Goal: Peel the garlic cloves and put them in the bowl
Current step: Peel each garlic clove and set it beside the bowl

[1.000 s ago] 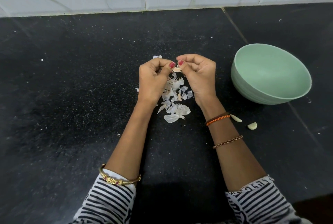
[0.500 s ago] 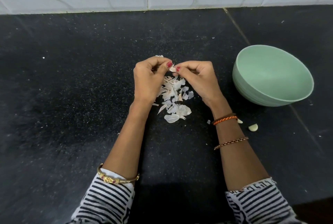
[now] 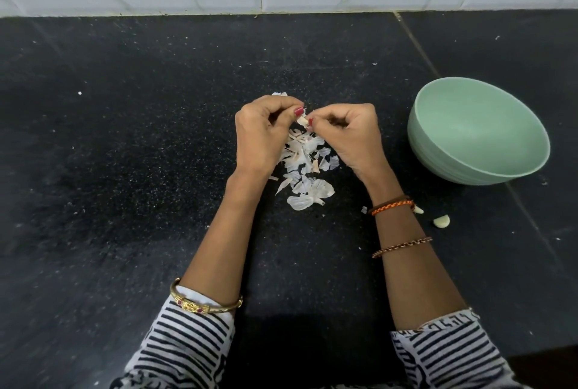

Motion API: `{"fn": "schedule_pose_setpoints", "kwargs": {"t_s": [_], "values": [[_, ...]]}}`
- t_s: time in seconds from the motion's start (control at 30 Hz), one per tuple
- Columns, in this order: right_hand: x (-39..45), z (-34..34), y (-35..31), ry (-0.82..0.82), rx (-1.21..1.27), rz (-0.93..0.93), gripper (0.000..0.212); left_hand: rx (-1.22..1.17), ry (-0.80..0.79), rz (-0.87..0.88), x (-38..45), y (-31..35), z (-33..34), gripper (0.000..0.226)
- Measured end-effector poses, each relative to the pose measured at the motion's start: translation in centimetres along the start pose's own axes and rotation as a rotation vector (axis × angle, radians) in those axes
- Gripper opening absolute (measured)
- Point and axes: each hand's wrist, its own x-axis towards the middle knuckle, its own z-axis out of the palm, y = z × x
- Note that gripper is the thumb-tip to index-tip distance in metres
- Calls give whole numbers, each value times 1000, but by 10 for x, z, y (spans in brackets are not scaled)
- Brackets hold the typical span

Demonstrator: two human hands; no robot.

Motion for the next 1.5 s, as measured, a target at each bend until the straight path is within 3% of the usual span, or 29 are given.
{"fn": "schedule_pose_setpoints", "kwargs": {"t_s": [0.23,0.43,0.57,0.7,0.83,1.23,1.5], "values": [[-1,3,-3,21,6,-4,14,-122,-38,-94,0,3,-1,20],[0,2,-6,96,97,35,17,-410,-92,-190,0,11,-1,25],[0,5,-7,146,118,53,12,-480,-102,-223,0,13,-1,23],[0,3,-11,228,286,123,11,-476,51,-253,0,11,0,20],[-2,5,-11,123,237,29,7,-452,157,-244,-1,9,3,18],[0,10,0,251,49,-157,12,-425,126,-304,-3,13,9,12],[0,11,1,237,8,-171,12,-289,109,-217,-3,10,9,17]]}}
